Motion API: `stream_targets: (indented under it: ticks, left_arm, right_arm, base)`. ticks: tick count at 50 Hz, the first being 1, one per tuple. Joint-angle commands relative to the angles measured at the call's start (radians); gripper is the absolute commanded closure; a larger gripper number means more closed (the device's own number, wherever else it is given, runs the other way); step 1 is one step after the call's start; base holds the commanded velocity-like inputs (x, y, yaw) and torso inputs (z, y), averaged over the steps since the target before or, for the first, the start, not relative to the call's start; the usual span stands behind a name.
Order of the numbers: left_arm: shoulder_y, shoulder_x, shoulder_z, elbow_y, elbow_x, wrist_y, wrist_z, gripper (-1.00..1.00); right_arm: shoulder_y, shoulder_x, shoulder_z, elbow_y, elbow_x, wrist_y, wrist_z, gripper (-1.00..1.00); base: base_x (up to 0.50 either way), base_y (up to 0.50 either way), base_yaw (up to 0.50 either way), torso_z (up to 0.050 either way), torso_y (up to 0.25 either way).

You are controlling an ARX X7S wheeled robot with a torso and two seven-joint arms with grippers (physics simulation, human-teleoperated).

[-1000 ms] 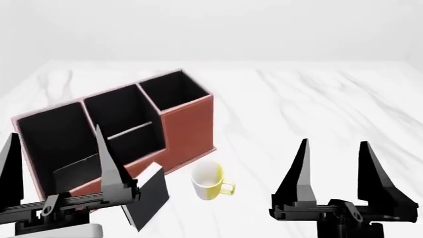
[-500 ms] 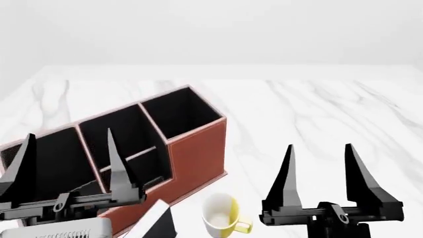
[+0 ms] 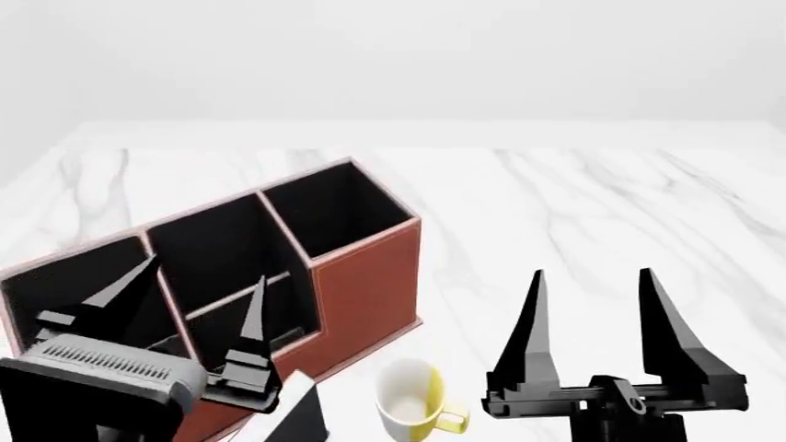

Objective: Pick up the book and place it in the right compartment of the caddy.

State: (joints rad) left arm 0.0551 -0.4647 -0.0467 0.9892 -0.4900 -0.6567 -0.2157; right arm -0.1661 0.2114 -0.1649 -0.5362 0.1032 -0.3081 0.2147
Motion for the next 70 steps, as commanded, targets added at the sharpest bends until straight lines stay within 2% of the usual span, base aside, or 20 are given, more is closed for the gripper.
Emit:
stream_targets:
  ticks: [1, 8, 9, 10, 11, 15, 26, 27, 32, 33, 45, 70]
  left_arm:
    - [-0.063, -0.251, -0.109, 0.054, -0.506, -0.119, -0.183, -1.0]
    - [-0.158, -0.348, -0.135, -0.011, -0.89, -0.156, -0.317, -1.0]
    - [-0.162, -0.35, -0.133, -0.011, -0.896, -0.156, -0.322, -1.0]
    - [-0.196, -0.371, -0.118, -0.024, -0.975, -0.16, -0.347, -1.0]
    - [-0.201, -0.372, -0.116, -0.024, -0.98, -0.161, -0.352, -1.0]
    - [-0.326, -0.399, -0.036, -0.082, -1.157, -0.169, -0.454, -1.0]
    - [-0.522, -0.417, 0.176, -0.295, -1.37, -0.243, -0.683, -1.0]
    - [-0.517, -0.407, 0.161, -0.296, -1.363, -0.231, -0.661, -1.0]
    - [-0.538, -0.404, 0.197, -0.314, -1.398, -0.24, -0.695, -1.0]
    - [-0.542, -0.406, 0.227, -0.355, -1.473, -0.228, -0.737, -1.0]
    - [-0.602, -0.391, 0.305, -0.441, -1.601, -0.226, -0.795, -1.0]
    - [-0.636, -0.41, 0.361, -0.492, -1.618, -0.247, -0.846, -1.0]
  right_arm:
    - [0.001, -0.009, 0.015, -0.003, -0.014, 0.003, -0.014, -1.0]
    - [0.0, -0.005, 0.007, -0.001, -0.015, 0.003, -0.01, -1.0]
    - [0.0, -0.004, 0.007, -0.001, -0.014, 0.003, -0.009, -1.0]
    - [0.0, -0.003, 0.007, 0.0, -0.015, 0.002, -0.009, -1.0]
    - [0.0, -0.003, 0.006, 0.0, -0.015, 0.002, -0.008, -1.0]
    - [0.001, -0.001, 0.005, -0.001, -0.011, 0.006, -0.005, -1.0]
    - [0.007, 0.005, -0.001, 0.012, -0.007, 0.002, 0.001, -1.0]
    - [0.007, 0.006, -0.002, 0.012, -0.006, 0.002, 0.001, -1.0]
    - [0.006, 0.009, -0.004, 0.016, -0.005, -0.003, 0.004, -1.0]
    - [0.006, 0.009, -0.005, 0.017, -0.005, -0.003, 0.004, -1.0]
    - [0.005, 0.017, -0.015, 0.023, -0.004, -0.008, 0.007, -1.0]
    - [0.006, 0.031, -0.026, 0.022, -0.002, -0.002, 0.022, -1.0]
  base:
    - [0.0, 0.0, 0.0, 0.0, 0.0]
    - [0.0, 0.0, 0.0, 0.0, 0.0]
    - [0.0, 0.0, 0.0, 0.0, 0.0]
    - [0.0, 0.0, 0.0, 0.0, 0.0]
    - [0.0, 0.0, 0.0, 0.0, 0.0]
    - [0.0, 0.0, 0.0, 0.0, 0.0]
    - [0.0, 0.0, 0.0, 0.0, 0.0]
    - [0.0, 0.0, 0.0, 0.0, 0.0]
    - [0.0, 0.0, 0.0, 0.0, 0.0]
    - [0.0, 0.0, 0.0, 0.0, 0.0]
    - [0.0, 0.0, 0.0, 0.0, 0.0]
    - [0.0, 0.0, 0.0, 0.0, 0.0]
